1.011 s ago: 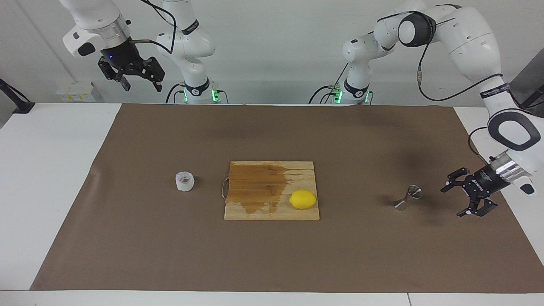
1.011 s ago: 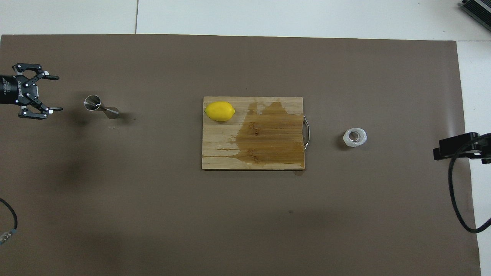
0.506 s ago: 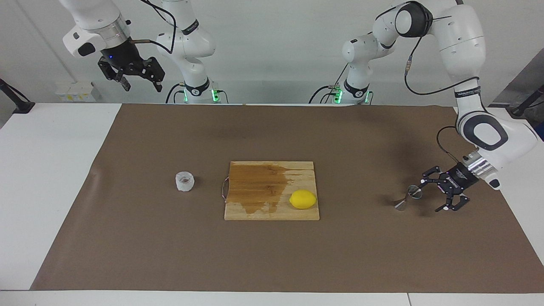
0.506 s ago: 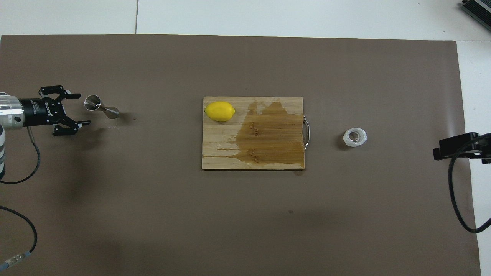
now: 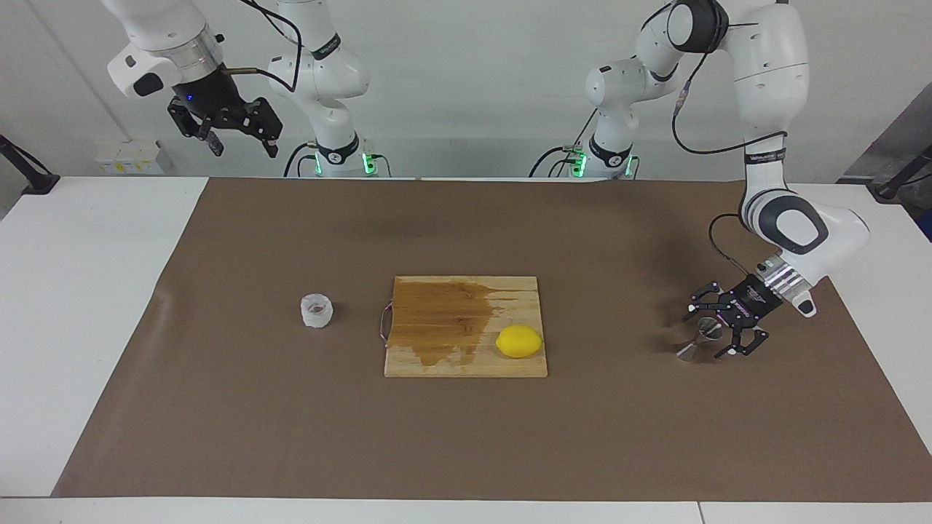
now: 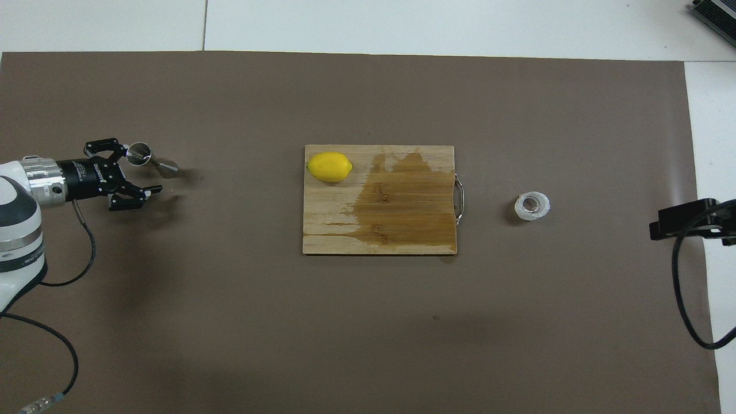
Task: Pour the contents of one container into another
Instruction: 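Reach the left gripper to the small metal cup and grasp it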
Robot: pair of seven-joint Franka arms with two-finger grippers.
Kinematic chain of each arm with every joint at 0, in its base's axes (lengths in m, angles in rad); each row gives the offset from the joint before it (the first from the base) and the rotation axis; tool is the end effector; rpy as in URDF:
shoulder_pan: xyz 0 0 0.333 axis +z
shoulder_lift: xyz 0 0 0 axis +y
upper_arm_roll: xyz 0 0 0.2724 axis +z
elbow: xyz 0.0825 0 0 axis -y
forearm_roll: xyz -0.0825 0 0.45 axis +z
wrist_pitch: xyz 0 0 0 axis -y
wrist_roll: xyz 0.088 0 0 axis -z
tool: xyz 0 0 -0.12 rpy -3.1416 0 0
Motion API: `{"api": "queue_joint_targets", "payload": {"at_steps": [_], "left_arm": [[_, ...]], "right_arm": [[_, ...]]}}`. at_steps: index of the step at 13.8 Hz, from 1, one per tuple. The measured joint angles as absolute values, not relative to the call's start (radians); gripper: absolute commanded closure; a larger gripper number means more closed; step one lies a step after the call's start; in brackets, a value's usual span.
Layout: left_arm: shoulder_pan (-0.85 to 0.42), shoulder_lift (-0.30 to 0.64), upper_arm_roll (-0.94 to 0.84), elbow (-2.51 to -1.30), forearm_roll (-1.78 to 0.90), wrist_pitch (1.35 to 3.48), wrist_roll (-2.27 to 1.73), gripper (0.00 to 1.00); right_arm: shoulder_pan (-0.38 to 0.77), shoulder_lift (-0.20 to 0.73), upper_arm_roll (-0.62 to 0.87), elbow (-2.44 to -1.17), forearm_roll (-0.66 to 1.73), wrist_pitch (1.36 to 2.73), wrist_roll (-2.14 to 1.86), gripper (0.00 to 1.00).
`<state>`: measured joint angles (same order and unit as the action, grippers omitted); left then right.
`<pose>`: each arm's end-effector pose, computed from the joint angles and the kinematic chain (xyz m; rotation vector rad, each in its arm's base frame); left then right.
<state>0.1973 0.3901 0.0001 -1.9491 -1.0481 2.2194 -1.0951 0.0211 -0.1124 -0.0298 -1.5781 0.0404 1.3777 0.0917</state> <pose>0.6432 0.0911 0.1858 1.2982 2.0513 -0.5561 0.5674 -0.0003 0.6150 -3.0955 0.1457 0.1392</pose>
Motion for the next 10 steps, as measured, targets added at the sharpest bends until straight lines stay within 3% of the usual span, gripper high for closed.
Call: {"api": "queue_joint_targets", "payload": {"at_steps": [6,10], "left_arm": [[0.182,0.389,0.001,-1.959,-1.140,2.247,-1.095,0.00],[0.182,0.389,0.001,-1.959,-1.171,2.263,-1.095,0.52]], "right_arm": [[0.021,-0.112,-0.030,-1.578,0.040,1.378,0.092,0.00],[0.021,-0.112,-0.030,-1.578,0.040,1.378,0.092,0.00]]}}
